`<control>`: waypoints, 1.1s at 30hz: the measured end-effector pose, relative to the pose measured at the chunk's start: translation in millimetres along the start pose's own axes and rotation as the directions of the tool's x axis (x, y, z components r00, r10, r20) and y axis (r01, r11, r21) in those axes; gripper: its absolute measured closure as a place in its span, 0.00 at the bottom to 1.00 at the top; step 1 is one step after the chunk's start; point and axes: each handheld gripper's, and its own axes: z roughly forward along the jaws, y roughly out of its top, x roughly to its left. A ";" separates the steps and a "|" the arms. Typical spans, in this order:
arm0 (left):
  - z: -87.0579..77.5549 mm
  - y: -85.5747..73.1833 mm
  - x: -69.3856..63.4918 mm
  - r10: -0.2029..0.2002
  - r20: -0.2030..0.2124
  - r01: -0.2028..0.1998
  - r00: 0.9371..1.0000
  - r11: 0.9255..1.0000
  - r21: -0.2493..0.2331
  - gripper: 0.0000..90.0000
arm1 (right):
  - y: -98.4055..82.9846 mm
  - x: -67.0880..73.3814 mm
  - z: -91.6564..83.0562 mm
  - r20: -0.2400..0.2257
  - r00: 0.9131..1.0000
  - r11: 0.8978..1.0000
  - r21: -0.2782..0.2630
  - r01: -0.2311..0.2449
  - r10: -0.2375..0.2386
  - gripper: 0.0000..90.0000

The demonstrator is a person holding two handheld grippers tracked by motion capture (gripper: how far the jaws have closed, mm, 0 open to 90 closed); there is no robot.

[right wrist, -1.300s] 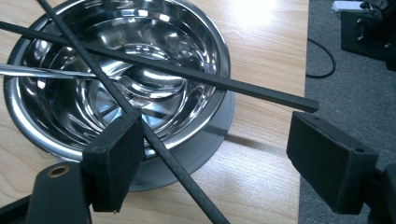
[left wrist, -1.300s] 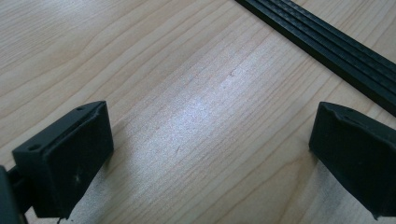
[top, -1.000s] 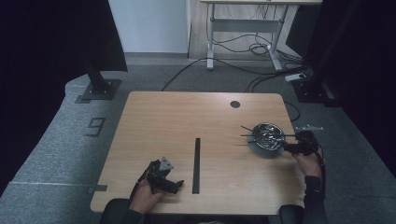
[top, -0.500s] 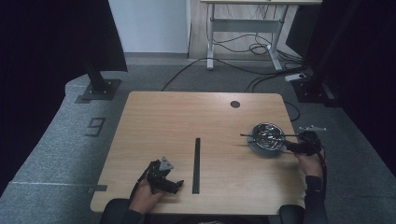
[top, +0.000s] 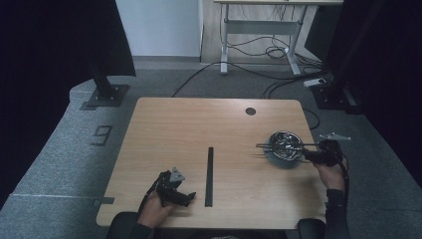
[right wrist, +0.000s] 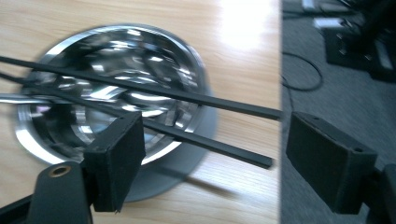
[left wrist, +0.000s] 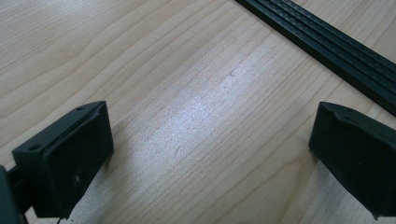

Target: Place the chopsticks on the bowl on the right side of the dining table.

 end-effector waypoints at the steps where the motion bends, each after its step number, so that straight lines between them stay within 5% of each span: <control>1: 0.0 0.0 0.0 0.000 0.000 0.000 1.000 1.000 0.000 0.00 | 0.3 3.2 -1.3 -0.017 1.000 1.000 -0.007 0.010 -0.011 0.22; 7: 0.0 0.0 0.0 0.000 0.000 0.000 1.000 1.000 0.000 0.00 | -1.2 21.2 0.9 -0.129 0.990 0.998 -0.004 0.064 -0.064 0.19; 14: 0.0 0.0 0.0 0.000 0.000 0.000 1.000 1.000 0.000 0.00 | -4.2 38.3 7.7 -0.249 0.965 0.997 0.008 0.082 -0.078 0.12; 19: 0.0 0.0 0.0 0.000 0.000 0.000 1.000 1.000 0.000 0.00 | -5.9 50.7 10.5 -0.283 0.954 0.995 -0.012 0.100 -0.099 0.03; 33: 0.0 0.0 0.0 -0.001 0.000 0.001 1.000 1.000 0.000 0.00 | -6.1 84.8 25.9 -0.309 0.929 0.978 -0.025 0.207 -0.205 0.01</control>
